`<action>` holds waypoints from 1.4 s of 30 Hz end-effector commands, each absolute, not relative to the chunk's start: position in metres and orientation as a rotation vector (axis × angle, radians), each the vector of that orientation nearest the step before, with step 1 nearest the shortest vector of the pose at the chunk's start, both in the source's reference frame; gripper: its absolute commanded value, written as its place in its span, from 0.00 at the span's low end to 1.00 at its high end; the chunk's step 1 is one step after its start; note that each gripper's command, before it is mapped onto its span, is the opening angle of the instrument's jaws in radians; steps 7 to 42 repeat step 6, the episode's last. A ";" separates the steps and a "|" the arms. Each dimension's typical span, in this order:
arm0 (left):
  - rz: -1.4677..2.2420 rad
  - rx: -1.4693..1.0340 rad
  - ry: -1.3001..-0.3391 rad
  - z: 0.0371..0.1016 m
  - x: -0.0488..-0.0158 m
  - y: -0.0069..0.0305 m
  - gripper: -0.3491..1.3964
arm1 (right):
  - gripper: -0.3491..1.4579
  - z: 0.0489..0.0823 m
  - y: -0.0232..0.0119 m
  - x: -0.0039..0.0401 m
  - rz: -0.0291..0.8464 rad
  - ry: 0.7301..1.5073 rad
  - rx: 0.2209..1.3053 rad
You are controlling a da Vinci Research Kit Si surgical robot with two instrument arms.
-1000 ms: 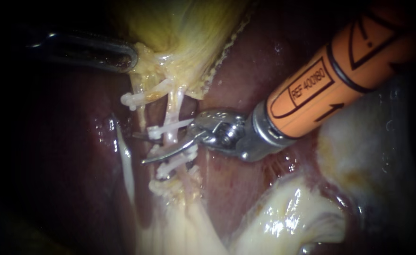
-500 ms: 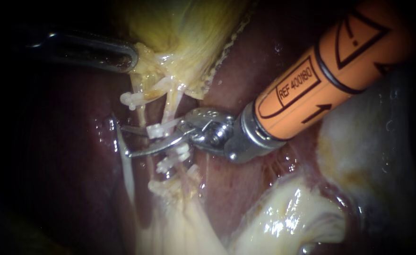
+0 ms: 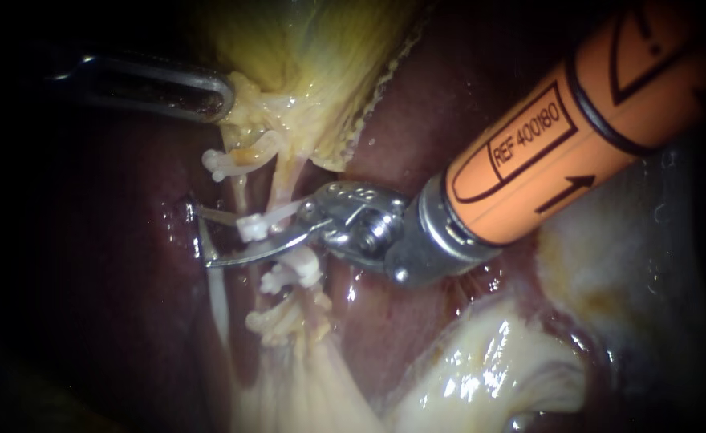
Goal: Go to the cutting position right tube
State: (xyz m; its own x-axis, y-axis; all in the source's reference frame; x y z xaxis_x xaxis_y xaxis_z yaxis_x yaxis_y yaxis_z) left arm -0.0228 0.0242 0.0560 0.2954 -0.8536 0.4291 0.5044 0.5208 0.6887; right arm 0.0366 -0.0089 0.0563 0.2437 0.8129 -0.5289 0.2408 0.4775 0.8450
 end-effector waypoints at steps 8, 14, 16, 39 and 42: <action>-0.948 0.472 -0.867 0.0561 -0.0228 0.0243 0.00 | 0.99 0.0565 -0.0089 0.0366 0.507 1.309 1.051; -0.948 0.472 -0.867 0.0561 -0.0228 0.0243 0.00 | 0.99 0.0565 -0.0089 0.0366 0.507 1.309 1.051; -0.948 0.472 -0.867 0.0561 -0.0228 0.0243 0.00 | 0.99 0.0565 -0.0089 0.0366 0.507 1.309 1.051; -0.948 0.472 -0.867 0.0561 -0.0228 0.0243 0.00 | 0.99 0.0565 -0.0089 0.0366 0.507 1.309 1.051; -0.948 0.472 -0.867 0.0561 -0.0228 0.0243 0.00 | 0.99 0.0565 -0.0089 0.0366 0.507 1.309 1.051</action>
